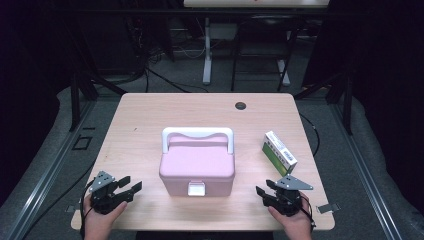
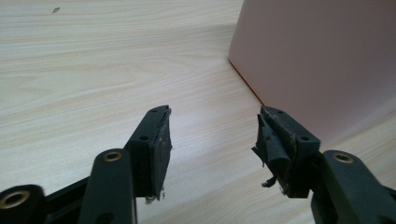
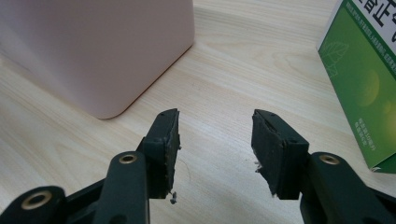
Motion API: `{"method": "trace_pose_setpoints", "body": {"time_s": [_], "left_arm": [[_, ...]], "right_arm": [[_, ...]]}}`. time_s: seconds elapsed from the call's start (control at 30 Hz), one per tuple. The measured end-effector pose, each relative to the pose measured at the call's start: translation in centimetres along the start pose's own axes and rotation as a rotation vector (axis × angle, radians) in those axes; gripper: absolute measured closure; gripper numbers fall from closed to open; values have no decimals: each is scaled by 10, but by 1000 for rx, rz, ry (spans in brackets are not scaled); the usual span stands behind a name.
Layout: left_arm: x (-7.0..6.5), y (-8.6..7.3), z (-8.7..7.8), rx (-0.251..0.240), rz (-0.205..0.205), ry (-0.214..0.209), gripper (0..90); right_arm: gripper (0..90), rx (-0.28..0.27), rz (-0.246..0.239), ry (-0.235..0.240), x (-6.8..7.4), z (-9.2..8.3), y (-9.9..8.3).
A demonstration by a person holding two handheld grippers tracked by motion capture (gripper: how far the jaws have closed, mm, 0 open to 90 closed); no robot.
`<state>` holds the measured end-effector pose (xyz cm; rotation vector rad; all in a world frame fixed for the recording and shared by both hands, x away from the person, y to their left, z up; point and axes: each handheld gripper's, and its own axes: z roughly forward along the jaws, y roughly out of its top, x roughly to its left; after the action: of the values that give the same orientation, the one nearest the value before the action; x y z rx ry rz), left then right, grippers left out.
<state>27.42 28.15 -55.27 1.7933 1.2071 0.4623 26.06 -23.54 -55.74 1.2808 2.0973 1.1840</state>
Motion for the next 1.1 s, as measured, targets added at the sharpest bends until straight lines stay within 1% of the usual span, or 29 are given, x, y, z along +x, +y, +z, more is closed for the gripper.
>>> {"method": "trace_pose_setpoints", "body": {"time_s": [0.03, 0.07, 0.1, 0.17, 0.2, 0.23, 0.27, 0.3, 0.33, 0.4, 0.47, 0.5, 0.53, 0.57, 0.6, 0.63, 0.7, 0.77, 0.87, 0.9, 0.97, 1.0, 1.03, 1.07, 1.1], "left_arm": [[0, 0, 0, 0, 0, 0, 462], [1, 1, 2, 11, 3, -13, 480], [1, 2, 4, 9, 1, -23, 490], [0, 2, 5, 14, 5, -27, 500], [-2, 3, 8, 19, 12, -43, 530], [-2, 3, 8, 19, 12, -43, 547], [-6, 4, 9, 22, 24, -58, 548], [-6, 4, 9, 22, 24, -58, 554], [-9, 3, 8, 36, 37, -65, 556], [-12, 2, 8, 38, 42, -64, 565], [-13, 2, 8, 40, 39, -65, 573], [-13, 2, 7, 43, 25, -77, 583], [-12, 3, 7, 20, 8, -89, 595], [-12, 3, 7, 20, 8, -89, 599], [-13, 4, 8, 12, -4, -93, 607], [-13, 5, 9, 15, -8, -101, 614], [-14, 6, 11, 16, -7, -107, 625], [-16, 8, 17, 29, 7, -117, 627], [-18, 11, 25, 33, 8, -129, 648], [-18, 11, 25, 33, 8, -129, 658], [-20, 14, 32, 34, 26, -132, 664], [-23, 16, 35, 40, 25, -138, 673], [-23, 16, 35, 40, 25, -138, 674], [-26, 17, 37, 35, 32, -142, 676], [-27, 18, 38, 38, 40, -145, 676]], "right_arm": [[516, 1, 1, -2, -1, 0, 0], [522, 0, 8, -2, -2, 1, -1], [524, 1, 18, -1, -2, 1, -1], [528, 17, 25, 5, -4, 3, -1], [531, 25, 26, 6, -5, 4, -1], [538, 26, 30, 8, -5, 4, 0], [544, 26, 27, 10, -5, 4, 1], [544, 26, 27, 10, -5, 4, 1], [549, 1, 36, 18, -4, 3, 4], [554, -16, 43, 27, -3, 2, 7], [559, -16, 39, 25, 1, 2, 6], [560, -10, 37, 21, 2, 3, 6], [560, -4, 29, 21, 3, 4, 6], [560, -4, 29, 21, 3, 4, 6], [568, 5, 16, 16, 5, 9, 7], [571, 11, 18, 17, 5, 11, 7], [574, 7, 18, 31, 6, 16, 10], [577, 11, 12, 40, 8, 22, 12], [597, 28, 10, 42, 9, 33, 16], [597, 28, 10, 42, 9, 33, 16], [611, 38, 13, 45, 10, 39, 17], [620, 39, 7, 54, 12, 41, 19], [620, 39, 7, 54, 12, 41, 19], [622, 24, -1, 60, 15, 42, 21], [622, 24, -1, 60, 15, 42, 21]]}}
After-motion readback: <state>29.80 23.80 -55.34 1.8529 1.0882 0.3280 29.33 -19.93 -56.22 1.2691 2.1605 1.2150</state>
